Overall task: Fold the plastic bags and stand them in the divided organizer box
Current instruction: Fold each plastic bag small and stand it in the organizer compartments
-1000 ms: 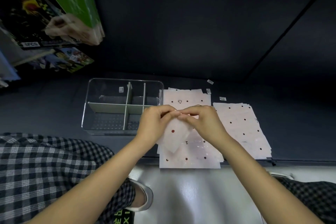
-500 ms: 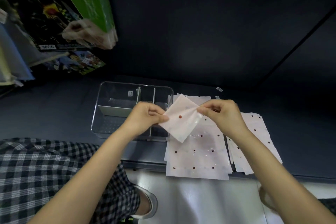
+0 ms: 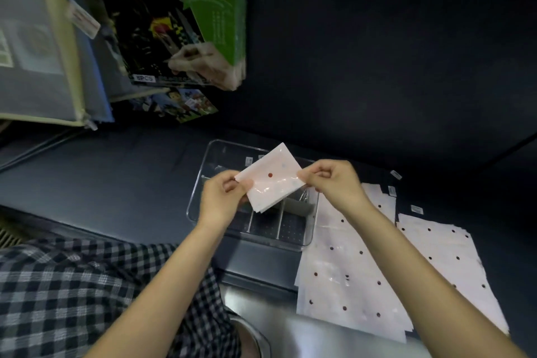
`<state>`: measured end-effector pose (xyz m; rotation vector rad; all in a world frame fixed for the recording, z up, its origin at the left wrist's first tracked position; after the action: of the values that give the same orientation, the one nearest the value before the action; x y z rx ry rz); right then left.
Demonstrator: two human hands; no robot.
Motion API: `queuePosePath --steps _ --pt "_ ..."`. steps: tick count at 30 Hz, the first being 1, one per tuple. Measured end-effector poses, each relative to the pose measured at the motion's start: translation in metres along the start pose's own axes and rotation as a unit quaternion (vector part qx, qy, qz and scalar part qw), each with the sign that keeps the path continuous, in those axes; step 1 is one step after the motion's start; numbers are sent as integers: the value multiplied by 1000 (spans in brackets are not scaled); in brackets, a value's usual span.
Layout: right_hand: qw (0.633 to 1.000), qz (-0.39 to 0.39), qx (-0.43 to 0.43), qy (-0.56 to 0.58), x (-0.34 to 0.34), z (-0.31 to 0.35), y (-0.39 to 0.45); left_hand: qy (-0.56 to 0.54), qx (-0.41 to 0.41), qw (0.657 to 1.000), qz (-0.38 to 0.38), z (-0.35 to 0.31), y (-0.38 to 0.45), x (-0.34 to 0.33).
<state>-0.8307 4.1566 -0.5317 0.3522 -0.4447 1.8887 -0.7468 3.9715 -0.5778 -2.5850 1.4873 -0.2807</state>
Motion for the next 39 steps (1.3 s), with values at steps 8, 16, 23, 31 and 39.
queuePosePath --steps 8,16,23,31,39 --pt "962 -98 77 -244 -85 25 54 265 65 959 -71 58 17 37" --pt "942 -100 58 -315 -158 9 79 273 27 962 0 82 14 42" --pt "984 -31 -24 -171 -199 -2 86 300 11 954 15 89 13 43" --pt "975 66 -13 -211 -202 0 87 292 20 956 12 88 12 43" --pt "973 119 32 -193 -143 -9 56 422 -56 904 -21 67 -2 34"
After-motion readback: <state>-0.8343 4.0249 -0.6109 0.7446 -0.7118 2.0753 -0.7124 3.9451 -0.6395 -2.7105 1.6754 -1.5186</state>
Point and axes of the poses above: each hand's wrist, its own y-axis towards the middle knuckle, its own x-axis out of the back of the hand, z = x × y, the point moved 3 cm from there along y, towards the middle knuckle
